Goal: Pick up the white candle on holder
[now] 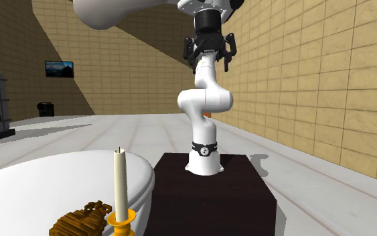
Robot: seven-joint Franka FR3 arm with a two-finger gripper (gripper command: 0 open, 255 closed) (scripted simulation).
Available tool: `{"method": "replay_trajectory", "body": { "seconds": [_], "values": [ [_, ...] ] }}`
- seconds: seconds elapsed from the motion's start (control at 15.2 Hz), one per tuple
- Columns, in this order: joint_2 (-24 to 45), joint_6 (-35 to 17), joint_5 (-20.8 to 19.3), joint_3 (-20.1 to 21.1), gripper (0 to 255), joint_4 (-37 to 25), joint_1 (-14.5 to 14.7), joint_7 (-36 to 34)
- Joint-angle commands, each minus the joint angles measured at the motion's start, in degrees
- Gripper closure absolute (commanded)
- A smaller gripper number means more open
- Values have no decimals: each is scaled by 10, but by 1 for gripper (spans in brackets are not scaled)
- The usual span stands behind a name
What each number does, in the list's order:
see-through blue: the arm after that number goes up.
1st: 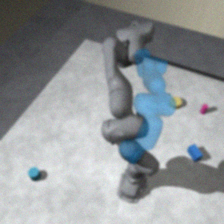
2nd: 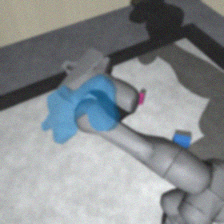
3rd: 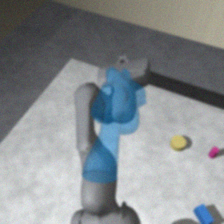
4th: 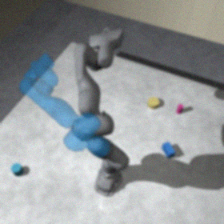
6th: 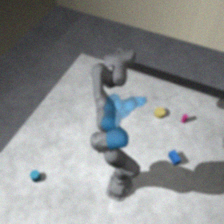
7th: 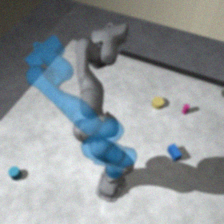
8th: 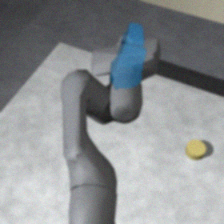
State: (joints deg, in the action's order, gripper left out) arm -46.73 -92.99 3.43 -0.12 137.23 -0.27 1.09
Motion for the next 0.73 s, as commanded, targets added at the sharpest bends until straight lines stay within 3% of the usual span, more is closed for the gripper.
{"method": "replay_trajectory", "body": {
  "seconds": [0.0, 0.66],
  "values": [
    [0, 0, 0, 0, 0, 0, 0, 0],
    [128, -255, -20, 5, 0, 49, -30, -28]
  ]
}}
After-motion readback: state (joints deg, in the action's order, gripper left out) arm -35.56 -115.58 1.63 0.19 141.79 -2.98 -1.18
